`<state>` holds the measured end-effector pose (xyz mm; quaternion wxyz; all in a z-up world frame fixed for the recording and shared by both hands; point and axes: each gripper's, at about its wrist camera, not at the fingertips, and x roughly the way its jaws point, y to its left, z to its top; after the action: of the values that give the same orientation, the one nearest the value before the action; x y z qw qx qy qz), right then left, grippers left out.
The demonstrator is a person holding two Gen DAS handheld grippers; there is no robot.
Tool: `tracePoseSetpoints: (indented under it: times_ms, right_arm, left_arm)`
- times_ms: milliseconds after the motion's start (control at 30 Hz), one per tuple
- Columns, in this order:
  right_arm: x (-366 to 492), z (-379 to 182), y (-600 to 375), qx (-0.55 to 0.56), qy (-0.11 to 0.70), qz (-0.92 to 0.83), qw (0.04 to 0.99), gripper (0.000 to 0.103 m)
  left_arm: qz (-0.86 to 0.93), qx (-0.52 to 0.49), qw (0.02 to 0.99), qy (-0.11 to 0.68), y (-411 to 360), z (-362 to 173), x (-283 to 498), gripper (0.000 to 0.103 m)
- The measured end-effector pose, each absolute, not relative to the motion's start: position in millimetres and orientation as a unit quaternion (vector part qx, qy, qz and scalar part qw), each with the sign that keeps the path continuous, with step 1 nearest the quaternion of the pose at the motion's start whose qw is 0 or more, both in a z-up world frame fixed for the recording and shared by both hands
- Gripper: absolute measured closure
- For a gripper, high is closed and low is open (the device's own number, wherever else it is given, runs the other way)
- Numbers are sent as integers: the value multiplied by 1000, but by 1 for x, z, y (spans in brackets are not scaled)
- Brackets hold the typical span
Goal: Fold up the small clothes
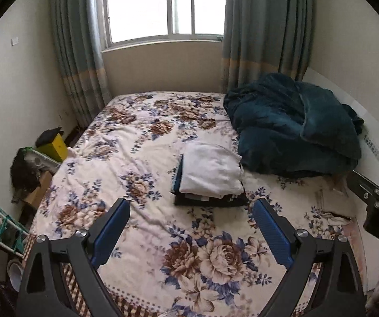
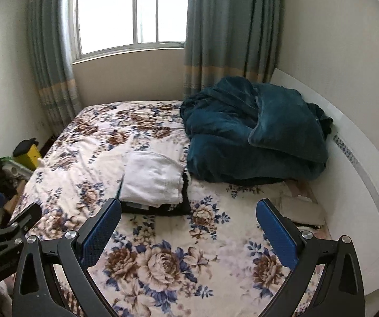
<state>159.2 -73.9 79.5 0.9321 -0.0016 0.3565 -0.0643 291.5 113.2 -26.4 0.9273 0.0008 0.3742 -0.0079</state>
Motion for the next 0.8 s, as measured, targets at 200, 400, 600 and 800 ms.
tracePoseSetpoints:
  times_ms: [200, 400, 600, 800]
  right_arm:
    - [124, 107, -61, -5, 349, -45, 936, 0]
    - [106, 117, -63, 3, 345, -43, 937, 0]
    - [105, 116, -67, 11, 357, -45, 933, 0]
    - [108, 114, -70, 5, 369, -53, 928, 0]
  left_arm:
    - [-3, -4, 931, 364, 120, -6, 263, 8]
    - [5, -1, 934, 357, 126, 1, 247, 8]
    - [0, 5, 934, 356, 126, 5, 240, 0]
    - [1, 8, 930, 368, 122, 8, 243, 0]
